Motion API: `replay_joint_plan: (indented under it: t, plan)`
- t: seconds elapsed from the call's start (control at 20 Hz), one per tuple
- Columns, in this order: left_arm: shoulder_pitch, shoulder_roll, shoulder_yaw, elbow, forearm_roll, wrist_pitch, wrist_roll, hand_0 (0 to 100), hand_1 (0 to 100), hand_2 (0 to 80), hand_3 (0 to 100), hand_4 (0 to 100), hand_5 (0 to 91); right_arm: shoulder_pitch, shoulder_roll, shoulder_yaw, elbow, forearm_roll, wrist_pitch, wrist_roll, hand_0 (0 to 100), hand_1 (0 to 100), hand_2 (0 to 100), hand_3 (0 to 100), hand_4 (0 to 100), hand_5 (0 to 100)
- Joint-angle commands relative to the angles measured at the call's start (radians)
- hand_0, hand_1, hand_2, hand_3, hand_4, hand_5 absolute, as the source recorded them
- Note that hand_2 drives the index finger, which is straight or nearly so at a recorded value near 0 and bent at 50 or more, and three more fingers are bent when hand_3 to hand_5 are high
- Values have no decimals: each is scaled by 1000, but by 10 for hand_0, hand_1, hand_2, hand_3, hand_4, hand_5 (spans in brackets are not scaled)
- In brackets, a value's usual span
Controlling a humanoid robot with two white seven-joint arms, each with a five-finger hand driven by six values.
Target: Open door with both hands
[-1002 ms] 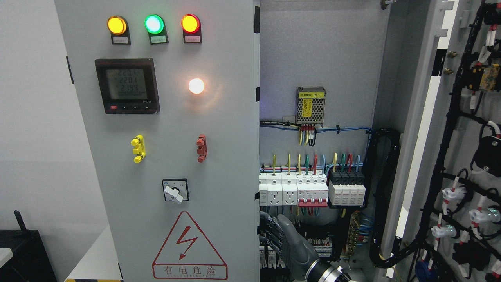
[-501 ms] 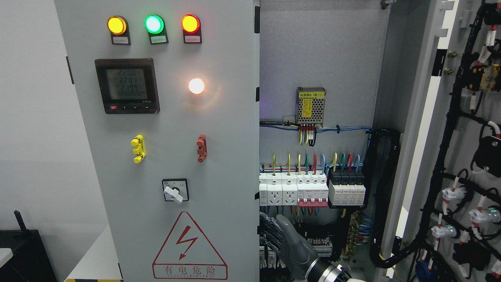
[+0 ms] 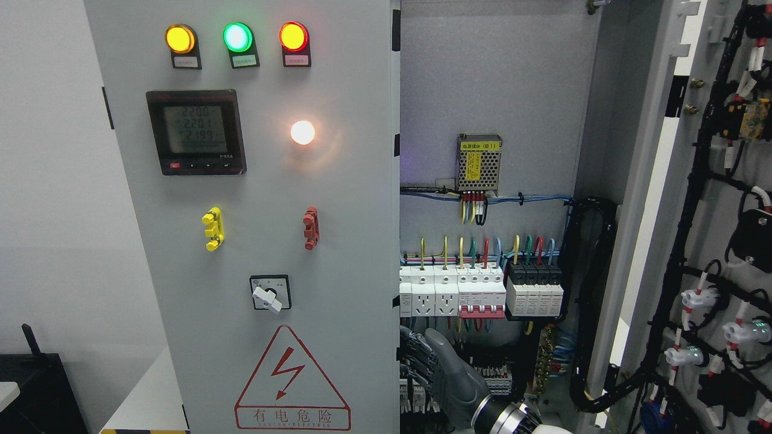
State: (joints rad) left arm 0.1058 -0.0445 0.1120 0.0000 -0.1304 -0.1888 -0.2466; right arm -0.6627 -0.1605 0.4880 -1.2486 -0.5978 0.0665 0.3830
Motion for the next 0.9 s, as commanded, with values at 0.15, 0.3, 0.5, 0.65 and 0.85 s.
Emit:
replay_joint_plan:
  t: [0.15, 0.3, 0.5, 0.65, 0.85]
  plan:
    - [0, 0, 0, -14, 0, 0, 0, 0, 0, 0, 0, 31, 0, -8, -1, 1, 18, -17, -1, 17, 107, 0, 0, 0, 0, 0]
    - [0, 0, 0, -14, 0, 0, 0, 0, 0, 0, 0, 31, 0, -9, -1, 1, 18, -17, -1, 17, 107, 0, 0, 0, 0, 0]
    - [0, 0, 0, -14, 0, 0, 0, 0, 0, 0, 0, 31, 0, -9, -1, 1, 18, -17, -1, 39, 106, 0, 0, 0, 0, 0]
    - [0, 0, 0, -14, 0, -1, 0, 0, 0, 0, 0, 31, 0, -9, -2, 1, 18, -17, -1, 45, 106, 0, 0, 0, 0, 0]
    - [0, 0, 0, -14, 0, 0, 0, 0, 0, 0, 0, 31, 0, -9, -1, 1, 15, -17, -1, 73, 107, 0, 0, 0, 0, 0]
